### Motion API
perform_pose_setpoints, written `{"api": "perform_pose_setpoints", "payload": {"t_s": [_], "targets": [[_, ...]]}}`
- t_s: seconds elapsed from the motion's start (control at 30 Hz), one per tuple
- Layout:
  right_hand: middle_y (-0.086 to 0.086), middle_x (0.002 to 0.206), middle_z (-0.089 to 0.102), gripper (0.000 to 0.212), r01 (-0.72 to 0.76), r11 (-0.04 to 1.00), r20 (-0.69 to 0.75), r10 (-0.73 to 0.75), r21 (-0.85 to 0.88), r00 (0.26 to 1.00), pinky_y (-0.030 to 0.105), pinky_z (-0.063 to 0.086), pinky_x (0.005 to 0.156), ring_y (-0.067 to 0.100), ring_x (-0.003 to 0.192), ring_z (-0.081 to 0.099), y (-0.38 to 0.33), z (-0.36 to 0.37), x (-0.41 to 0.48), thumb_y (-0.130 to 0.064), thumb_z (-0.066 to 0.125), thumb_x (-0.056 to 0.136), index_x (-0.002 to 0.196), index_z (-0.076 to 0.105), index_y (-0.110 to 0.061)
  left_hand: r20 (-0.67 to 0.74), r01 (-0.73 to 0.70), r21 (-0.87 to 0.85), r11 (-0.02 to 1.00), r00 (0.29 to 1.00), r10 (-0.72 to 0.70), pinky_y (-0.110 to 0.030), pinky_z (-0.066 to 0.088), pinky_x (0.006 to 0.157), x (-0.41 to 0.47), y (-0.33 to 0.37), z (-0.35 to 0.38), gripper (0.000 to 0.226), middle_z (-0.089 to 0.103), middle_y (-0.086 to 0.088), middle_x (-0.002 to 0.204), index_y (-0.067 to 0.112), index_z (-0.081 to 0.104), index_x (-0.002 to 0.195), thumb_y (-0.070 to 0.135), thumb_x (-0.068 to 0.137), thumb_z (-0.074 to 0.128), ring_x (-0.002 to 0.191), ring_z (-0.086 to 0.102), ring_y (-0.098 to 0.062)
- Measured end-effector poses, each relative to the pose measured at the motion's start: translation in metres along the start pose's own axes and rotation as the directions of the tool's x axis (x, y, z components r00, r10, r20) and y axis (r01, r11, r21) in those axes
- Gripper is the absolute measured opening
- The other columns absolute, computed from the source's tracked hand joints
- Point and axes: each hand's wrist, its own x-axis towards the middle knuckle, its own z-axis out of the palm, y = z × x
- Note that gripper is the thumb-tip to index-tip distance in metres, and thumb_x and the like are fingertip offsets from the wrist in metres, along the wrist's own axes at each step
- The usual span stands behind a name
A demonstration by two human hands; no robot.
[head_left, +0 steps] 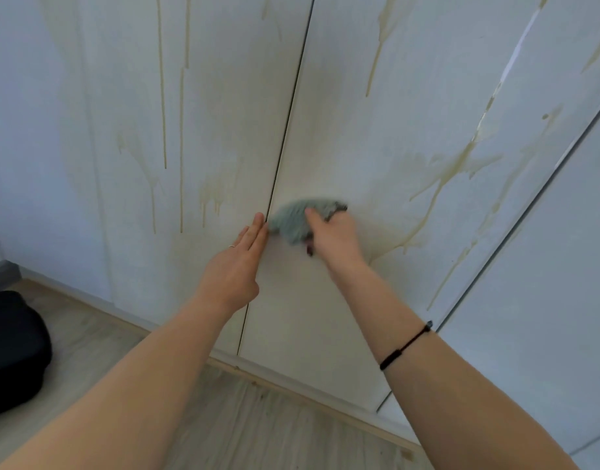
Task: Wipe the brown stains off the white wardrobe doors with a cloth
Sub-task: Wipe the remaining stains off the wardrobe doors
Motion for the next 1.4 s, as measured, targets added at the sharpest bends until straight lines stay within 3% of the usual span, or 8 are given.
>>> {"api": "perform_pose_setpoints", "payload": {"t_s": [0.13,0.33,0.57,0.67,0.83,1.07,1.3,1.4], "targets": [[0.004,0.095,0.074,0.014,0.012,0.925,0.012,-0.018,0.38,1.0,0.032,0.061,0.068,0.013,0.084,0.073,-0.03,0.008,0.01,-0.011,0.058,0.1,0.093,0.069,-0.015,0.01,0.02,-0.022,1.0,1.0,-0.02,-0.029,0.052,0.079,0.001,0.006,0.002,0.106,-0.022,0.011,0.164,0.018,-0.001,0.161,-0.006,0.073,0.053,0.15,0.025,-0.02],[0.015,0.117,0.07,0.018,-0.244,0.969,0.223,0.242,-0.019,0.944,0.045,0.061,0.079,0.03,0.102,0.069,0.053,0.031,-0.028,-0.016,0.058,0.101,0.115,0.067,-0.009,0.05,-0.001,0.035,0.999,0.999,0.0,-0.031,0.051,0.069,-0.005,-0.004,0.005,0.098,-0.018,0.007,0.166,0.012,0.015,0.16,-0.003,0.073,0.057,0.142,0.039,-0.021],[0.023,0.112,0.068,0.009,-0.358,0.885,0.138,0.411,-0.297,0.901,0.052,0.06,0.081,0.035,0.099,0.069,0.099,-0.029,-0.053,-0.013,0.058,0.1,0.1,0.063,-0.005,0.007,0.05,0.234,0.971,0.999,-0.053,-0.042,0.041,0.109,-0.009,0.01,-0.001,0.089,-0.013,-0.009,0.167,0.005,0.005,0.159,0.005,0.084,0.053,0.153,0.014,-0.025],[0.021,0.096,0.072,0.022,-0.225,0.894,0.079,0.276,-0.388,0.958,0.049,0.06,0.076,0.031,0.085,0.071,0.074,-0.079,-0.046,-0.024,0.061,0.099,0.087,0.065,-0.006,-0.082,0.106,0.311,0.945,0.993,-0.084,-0.048,0.033,0.115,-0.002,0.031,-0.003,0.093,-0.012,-0.016,0.166,0.001,-0.001,0.158,0.008,0.083,0.053,0.154,0.01,-0.031],[0.001,0.09,0.078,0.018,-0.018,0.997,-0.165,0.031,0.077,0.986,0.037,0.062,0.064,0.018,0.083,0.075,0.024,-0.146,-0.029,-0.033,0.068,0.091,0.084,0.077,-0.019,-0.036,0.195,0.257,0.947,0.981,-0.192,-0.046,0.037,0.112,0.01,0.06,-0.003,0.099,-0.02,-0.018,0.164,-0.003,-0.012,0.155,0.012,0.086,0.058,0.154,0.008,-0.032],[0.022,0.093,0.07,0.032,-0.317,0.78,-0.02,0.364,-0.54,0.931,0.047,0.056,0.078,0.033,0.085,0.068,0.118,-0.115,-0.081,-0.03,0.061,0.099,0.091,0.067,0.001,0.018,0.153,0.176,0.972,0.987,-0.159,-0.039,0.049,0.1,0.013,0.049,-0.011,0.1,-0.027,-0.009,0.163,0.005,-0.011,0.157,0.003,0.082,0.055,0.153,0.013,-0.029],[-0.015,0.05,0.057,0.048,0.153,0.933,-0.299,-0.256,-0.326,0.919,0.02,0.044,0.05,0.001,0.049,0.056,-0.004,-0.105,-0.027,-0.042,0.06,0.095,0.053,0.054,-0.019,0.009,0.153,0.083,0.985,0.988,-0.155,-0.039,0.055,0.093,0.01,0.046,-0.002,0.107,-0.031,-0.001,0.162,0.009,-0.011,0.158,-0.004,0.077,0.057,0.154,0.01,-0.029],[-0.011,0.071,0.07,0.037,0.155,0.932,-0.176,-0.222,-0.327,0.959,0.023,0.053,0.063,0.006,0.069,0.067,0.009,-0.075,-0.026,-0.038,0.059,0.097,0.074,0.071,-0.011,-0.008,0.152,0.089,0.984,0.988,-0.152,-0.039,0.054,0.095,0.01,0.043,-0.005,0.107,-0.03,0.001,0.163,0.011,-0.01,0.159,-0.003,0.078,0.059,0.154,0.011,-0.027]]}}
